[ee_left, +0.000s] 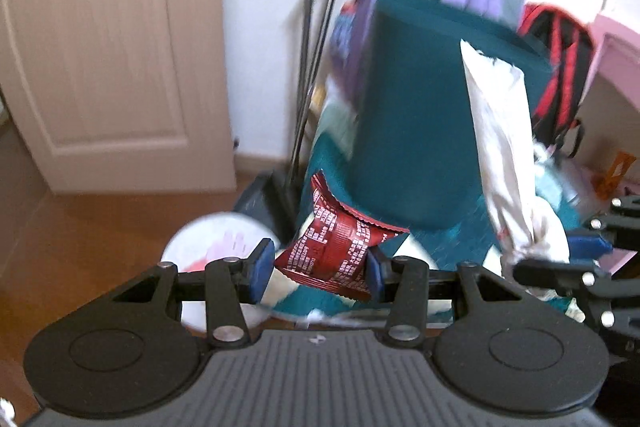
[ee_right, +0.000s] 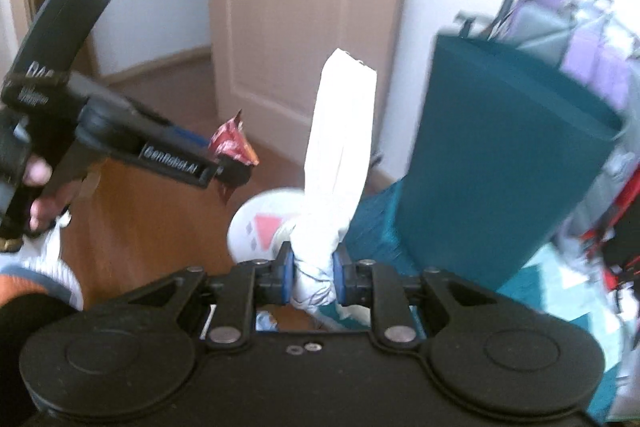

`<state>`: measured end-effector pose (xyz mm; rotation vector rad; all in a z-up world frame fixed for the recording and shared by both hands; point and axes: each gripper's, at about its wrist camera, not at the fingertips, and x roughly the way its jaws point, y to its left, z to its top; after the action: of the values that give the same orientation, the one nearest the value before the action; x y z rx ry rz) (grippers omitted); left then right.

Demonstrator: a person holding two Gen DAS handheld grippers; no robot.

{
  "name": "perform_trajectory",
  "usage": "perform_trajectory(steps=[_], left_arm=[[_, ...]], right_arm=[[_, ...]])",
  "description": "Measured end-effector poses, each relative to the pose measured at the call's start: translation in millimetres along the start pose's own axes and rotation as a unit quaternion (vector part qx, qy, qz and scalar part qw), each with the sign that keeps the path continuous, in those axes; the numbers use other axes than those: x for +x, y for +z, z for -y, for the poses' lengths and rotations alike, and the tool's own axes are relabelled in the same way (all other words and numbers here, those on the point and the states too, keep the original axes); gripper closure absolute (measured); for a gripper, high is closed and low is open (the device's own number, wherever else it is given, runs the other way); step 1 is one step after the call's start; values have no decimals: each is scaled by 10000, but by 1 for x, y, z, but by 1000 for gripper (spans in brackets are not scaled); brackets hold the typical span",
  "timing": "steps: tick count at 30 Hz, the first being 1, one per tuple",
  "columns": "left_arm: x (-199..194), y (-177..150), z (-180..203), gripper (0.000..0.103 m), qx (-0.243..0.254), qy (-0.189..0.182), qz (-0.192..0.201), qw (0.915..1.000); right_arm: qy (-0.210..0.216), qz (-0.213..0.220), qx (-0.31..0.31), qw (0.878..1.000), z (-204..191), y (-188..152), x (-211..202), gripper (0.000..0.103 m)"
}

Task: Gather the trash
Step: 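Lift the brown wrapper and white tissue and carry them over the wastebasket, then open both grippers to drop the wrapper and tissue into the wastebasket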

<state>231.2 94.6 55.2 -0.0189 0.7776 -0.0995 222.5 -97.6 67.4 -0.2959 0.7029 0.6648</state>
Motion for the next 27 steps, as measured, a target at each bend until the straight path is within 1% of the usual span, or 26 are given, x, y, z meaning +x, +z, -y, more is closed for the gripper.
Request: perform_trajectory(steps=[6, 12, 16, 20, 24, 27], left_arm=[[-38, 47, 46, 57, 317, -60, 583, 9978], [-46, 92, 90, 57, 497, -145, 848, 9951], [-41, 126, 113, 57, 602, -203, 978, 9932], [-33, 154, 129, 57, 691, -266, 1066, 9915], [-11, 176, 143, 57, 788, -182, 974, 9920], [16, 186, 147, 57, 785, -86, 831, 9934]], right_arm=[[-467, 522, -33, 9975, 27, 38, -48, 84], [-894, 832, -3, 9925, 61, 71, -70, 84], [-1094, 914, 62, 9898, 88, 86, -75, 84], [-1161, 922, 272, 9886, 114, 88, -74, 84], [-1210, 838, 444, 9881, 140, 93, -58, 84], [-1237, 709, 468, 9887, 152, 95, -44, 84]])
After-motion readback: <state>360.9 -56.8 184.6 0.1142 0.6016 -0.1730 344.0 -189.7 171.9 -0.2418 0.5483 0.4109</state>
